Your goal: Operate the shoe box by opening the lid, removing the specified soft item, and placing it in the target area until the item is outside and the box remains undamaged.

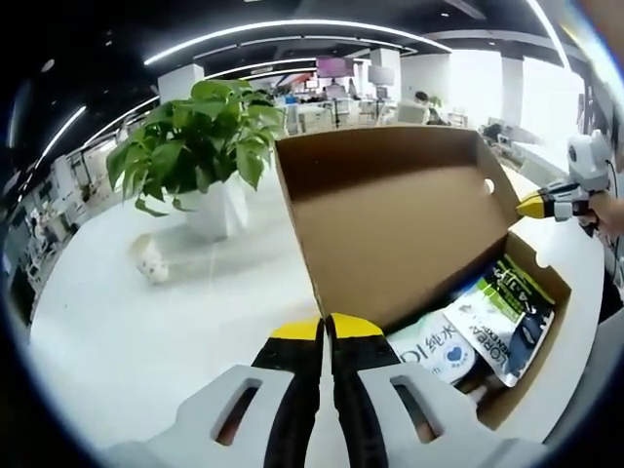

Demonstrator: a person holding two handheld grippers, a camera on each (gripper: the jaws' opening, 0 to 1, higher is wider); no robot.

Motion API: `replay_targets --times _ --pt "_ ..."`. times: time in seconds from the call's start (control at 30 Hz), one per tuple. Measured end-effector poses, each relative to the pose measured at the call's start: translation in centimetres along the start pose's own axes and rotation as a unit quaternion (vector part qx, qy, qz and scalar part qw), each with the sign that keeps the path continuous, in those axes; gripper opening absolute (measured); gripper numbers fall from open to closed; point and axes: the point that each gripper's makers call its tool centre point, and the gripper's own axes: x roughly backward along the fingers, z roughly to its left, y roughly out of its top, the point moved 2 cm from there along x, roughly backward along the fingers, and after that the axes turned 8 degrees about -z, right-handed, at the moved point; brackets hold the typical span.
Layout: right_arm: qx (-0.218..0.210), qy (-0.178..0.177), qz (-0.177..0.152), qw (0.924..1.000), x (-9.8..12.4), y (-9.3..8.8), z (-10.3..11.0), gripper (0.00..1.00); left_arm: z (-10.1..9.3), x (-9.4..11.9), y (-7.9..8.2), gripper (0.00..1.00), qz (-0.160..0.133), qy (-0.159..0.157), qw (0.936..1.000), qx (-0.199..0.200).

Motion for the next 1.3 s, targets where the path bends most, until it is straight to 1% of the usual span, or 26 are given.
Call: replay_targets --times 0.17,0.3,0.43,0.6,0.77,1.3 --pt "-0.003 0.002 0.005 1.0 -0.2 0.1 -0.1 0.0 0.0 -0.2 0.2 0.02 0.002 -0.001 1.0 0.003" --pt "-0.018 0.003 0.009 0.9998 -0.4 0.1 -0.3 0.0 0.0 -0.4 0.2 0.01 0.003 -0.002 1.0 0.003" --pt "-0.021 0.005 0.012 0.9997 -0.4 0.1 -0.2 0.0 0.1 -0.5 0.3 0.01 0.005 -0.004 1.0 0.004" --pt "-0.04 0.003 0.014 0.9991 -0.6 0.1 -0.4 0.0 0.1 -0.8 0.4 0.01 0.007 -0.005 0.9999 0.008" --pt "-0.048 0.004 0.019 0.9986 -0.5 0.0 -0.4 0.0 0.1 -1.2 0.6 0.01 0.009 -0.005 0.9999 0.005" --pt "-0.045 -0.001 0.02 0.9988 -0.8 -0.1 -0.5 0.0 0.6 -2.1 0.7 0.01 0.014 -0.005 0.9999 0.007"
